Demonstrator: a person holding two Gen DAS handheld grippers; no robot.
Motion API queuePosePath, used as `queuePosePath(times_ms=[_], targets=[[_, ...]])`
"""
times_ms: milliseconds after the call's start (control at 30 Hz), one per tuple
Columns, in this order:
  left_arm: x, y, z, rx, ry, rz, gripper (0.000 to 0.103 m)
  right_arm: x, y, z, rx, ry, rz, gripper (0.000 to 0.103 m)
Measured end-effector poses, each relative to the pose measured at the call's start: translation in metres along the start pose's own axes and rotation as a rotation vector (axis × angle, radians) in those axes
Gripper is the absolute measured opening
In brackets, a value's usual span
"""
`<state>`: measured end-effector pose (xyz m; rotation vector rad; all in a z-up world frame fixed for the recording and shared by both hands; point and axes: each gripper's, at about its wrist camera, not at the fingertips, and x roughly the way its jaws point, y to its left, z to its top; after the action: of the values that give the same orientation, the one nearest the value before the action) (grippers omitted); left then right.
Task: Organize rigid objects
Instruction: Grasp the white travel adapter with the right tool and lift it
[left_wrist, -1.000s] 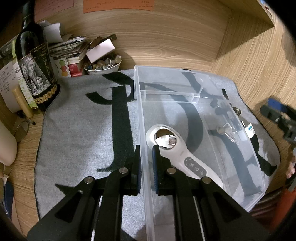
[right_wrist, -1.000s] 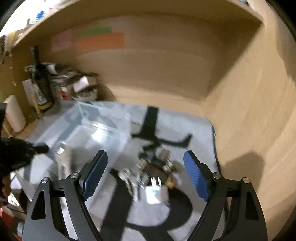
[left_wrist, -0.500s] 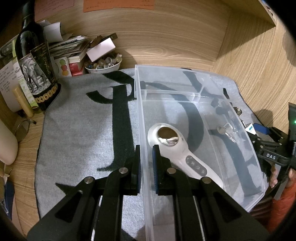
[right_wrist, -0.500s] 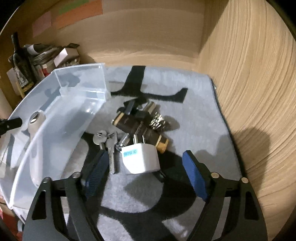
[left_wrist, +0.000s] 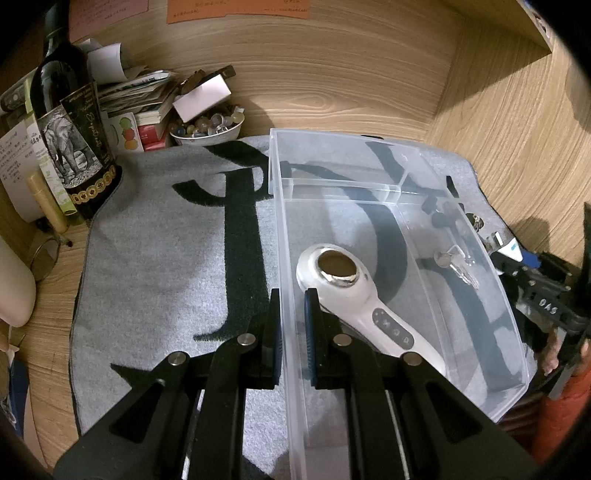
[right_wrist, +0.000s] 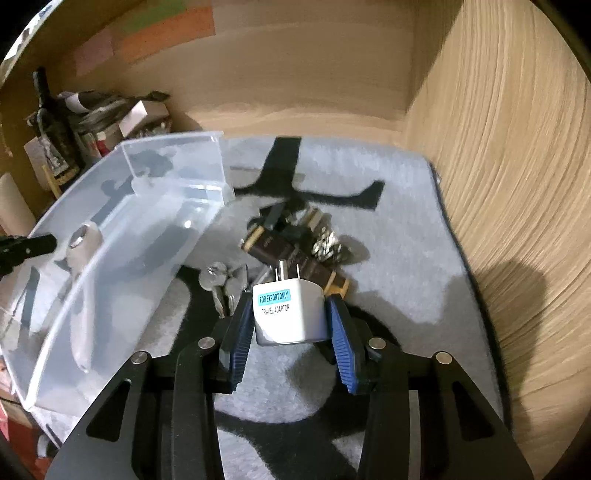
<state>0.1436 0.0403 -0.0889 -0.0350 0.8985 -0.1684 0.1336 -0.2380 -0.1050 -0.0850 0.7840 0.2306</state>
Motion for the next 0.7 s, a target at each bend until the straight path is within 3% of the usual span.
queuePosePath(times_ms=[433, 700], targets=[[0.0, 0.0, -0.002, -0.004, 0.001, -0.003, 0.01, -0.041, 0.027, 0.038, -0.036, -0.172, 0.067, 0.037], [-0.001, 0.0, -0.002, -0.009, 0.004, -0.008, 0.01, -0.047, 0.057, 0.057, -0.074, -0.221, 0.15, 0.037]])
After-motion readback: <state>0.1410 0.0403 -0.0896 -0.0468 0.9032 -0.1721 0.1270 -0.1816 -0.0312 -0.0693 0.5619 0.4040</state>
